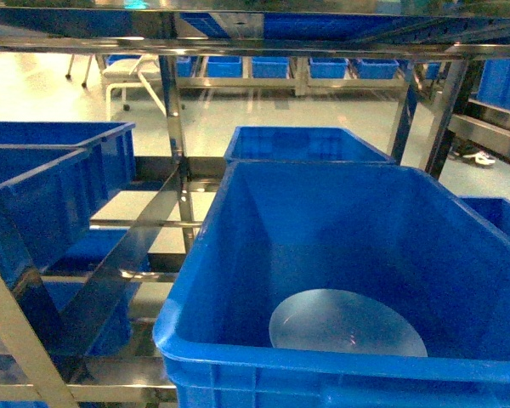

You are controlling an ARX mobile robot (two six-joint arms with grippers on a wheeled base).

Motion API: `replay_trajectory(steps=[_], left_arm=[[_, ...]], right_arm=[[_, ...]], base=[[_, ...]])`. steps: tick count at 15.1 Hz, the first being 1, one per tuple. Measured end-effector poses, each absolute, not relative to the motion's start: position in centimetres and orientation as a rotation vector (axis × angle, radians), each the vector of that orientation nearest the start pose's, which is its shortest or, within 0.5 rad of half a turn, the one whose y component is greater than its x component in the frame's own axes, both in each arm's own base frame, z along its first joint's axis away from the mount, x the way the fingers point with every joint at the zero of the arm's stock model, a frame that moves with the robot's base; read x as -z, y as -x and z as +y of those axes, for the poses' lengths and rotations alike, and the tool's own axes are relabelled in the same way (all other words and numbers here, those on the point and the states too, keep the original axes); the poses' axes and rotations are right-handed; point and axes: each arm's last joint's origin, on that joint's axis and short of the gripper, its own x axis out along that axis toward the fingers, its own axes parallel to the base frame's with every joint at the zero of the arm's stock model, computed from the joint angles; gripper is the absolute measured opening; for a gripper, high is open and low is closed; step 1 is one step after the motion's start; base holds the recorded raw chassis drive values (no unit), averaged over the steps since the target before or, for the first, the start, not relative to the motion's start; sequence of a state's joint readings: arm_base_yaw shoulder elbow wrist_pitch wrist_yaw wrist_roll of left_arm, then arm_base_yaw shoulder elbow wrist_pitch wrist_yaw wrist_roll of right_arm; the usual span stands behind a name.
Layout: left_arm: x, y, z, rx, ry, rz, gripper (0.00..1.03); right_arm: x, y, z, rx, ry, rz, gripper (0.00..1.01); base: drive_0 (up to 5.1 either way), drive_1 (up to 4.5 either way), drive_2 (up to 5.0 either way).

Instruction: Place blue tray on left shelf second layer neatly

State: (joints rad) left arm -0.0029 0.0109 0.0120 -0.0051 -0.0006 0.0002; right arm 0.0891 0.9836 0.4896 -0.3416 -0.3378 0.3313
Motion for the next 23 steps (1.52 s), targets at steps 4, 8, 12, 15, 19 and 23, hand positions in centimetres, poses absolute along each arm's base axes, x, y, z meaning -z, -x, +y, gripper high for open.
replay_trajectory(steps=[4,8,12,15,19,23], left_arm=[[-16.6,-9.8,0.0,-0.006,-0.001,0.003,0.98],[-16.6,-9.8,0.0,0.000,-0.001,0.002,0.98],[-16.6,-9.8,0.0,0.000,-0.001,0.004,0.98],[-16.6,-9.8,0.0,-0.001,0.000,0.003,0.98],[-16.6,-9.8,0.0,-0.001,-0.001,0.003,0.98],[-16.6,-9.8,0.0,-0.001,-0.001,0.003,0.98]], right_arm=[[-17.9,-13.7,1.4,-0.010,-0.036,0.112,0.62],[-18.7,-13.5,1.1,0.007,-0.026,0.008,0.47],[-18.7,-13.0,0.1,-0.004,-0.015,-0.009,0.27],[-17.8,-12.3,0.0,0.002,-0.006,0.008,0.02],[-17.0,-11.7,0.0,0.001,-0.006,-0.005,0.02],[-17.1,-11.1,0.0,0.001,-0.006,-0.014,0.02]], base=[[0.0,0.00,0.0],[0.0,0.00,0.0],[0.0,0.00,0.0],[0.0,0.00,0.0],[0.0,0.00,0.0],[0.0,0.00,0.0]])
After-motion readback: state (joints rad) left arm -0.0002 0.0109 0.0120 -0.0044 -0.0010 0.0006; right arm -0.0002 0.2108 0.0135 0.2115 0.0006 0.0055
